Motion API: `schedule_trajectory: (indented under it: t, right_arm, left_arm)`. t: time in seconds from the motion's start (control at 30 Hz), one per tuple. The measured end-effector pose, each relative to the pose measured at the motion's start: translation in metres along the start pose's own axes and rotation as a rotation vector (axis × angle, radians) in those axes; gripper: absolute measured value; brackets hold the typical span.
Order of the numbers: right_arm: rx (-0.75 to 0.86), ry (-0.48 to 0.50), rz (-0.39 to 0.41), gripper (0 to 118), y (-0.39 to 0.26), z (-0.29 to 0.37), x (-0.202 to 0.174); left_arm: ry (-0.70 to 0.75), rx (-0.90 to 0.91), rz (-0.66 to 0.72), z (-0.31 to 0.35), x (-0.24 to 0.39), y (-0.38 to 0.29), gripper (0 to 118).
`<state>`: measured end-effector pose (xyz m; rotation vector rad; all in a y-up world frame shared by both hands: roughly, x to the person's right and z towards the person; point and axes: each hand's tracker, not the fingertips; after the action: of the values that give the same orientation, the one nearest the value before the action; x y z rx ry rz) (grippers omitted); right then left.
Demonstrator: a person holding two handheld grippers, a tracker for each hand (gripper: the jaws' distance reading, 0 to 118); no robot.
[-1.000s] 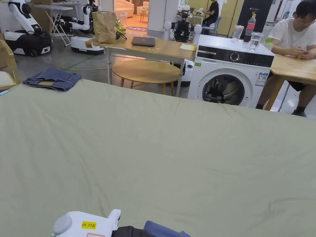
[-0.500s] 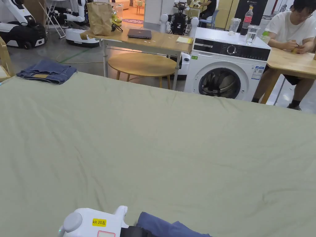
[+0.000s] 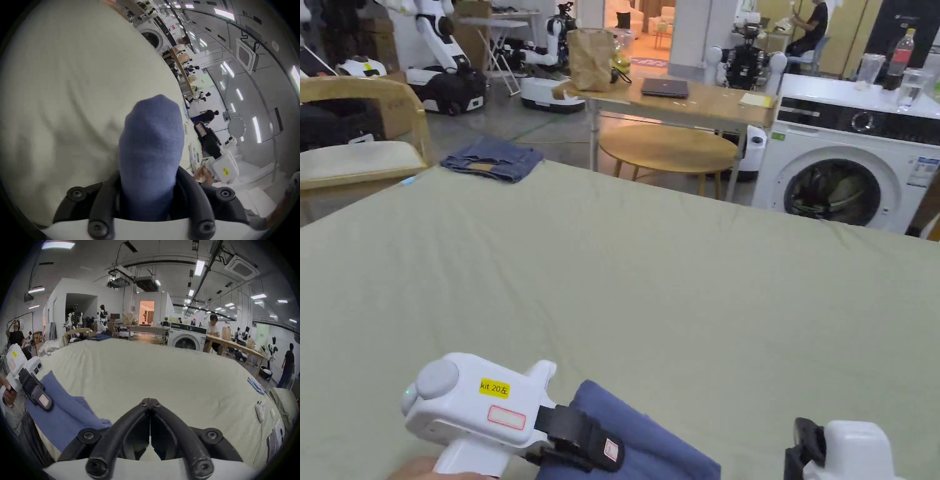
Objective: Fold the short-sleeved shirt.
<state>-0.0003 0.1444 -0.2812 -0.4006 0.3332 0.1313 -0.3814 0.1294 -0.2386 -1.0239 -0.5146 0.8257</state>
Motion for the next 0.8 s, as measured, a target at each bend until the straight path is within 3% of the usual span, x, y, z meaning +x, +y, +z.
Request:
schedule_trajectory:
  t: [0.17,0.5,0.67,0.8]
  right_arm:
    - [0.027,0.018,0.001,0,0.012,-0.013,-0.012]
    - [-0.015,0.027,-0.012,0,0.007,-0.02,-0.018]
    - [-0.057,0.028,-0.02,0,0.003,-0.021,-0.017]
    - [-0.07,0.022,-0.013,0,0.002,-0.021,-0.018]
  left_arm:
    - [0.18,0.031,-0.032,0.097,-0.036,0.042,20]
    - [0.538,0.054,0.074,0.269,-0.072,0.081,20]
    - [0.681,0.056,0.145,0.311,-0.103,0.086,20]
    - [0.69,0.073,0.22,0.317,-0.139,0.083,20]
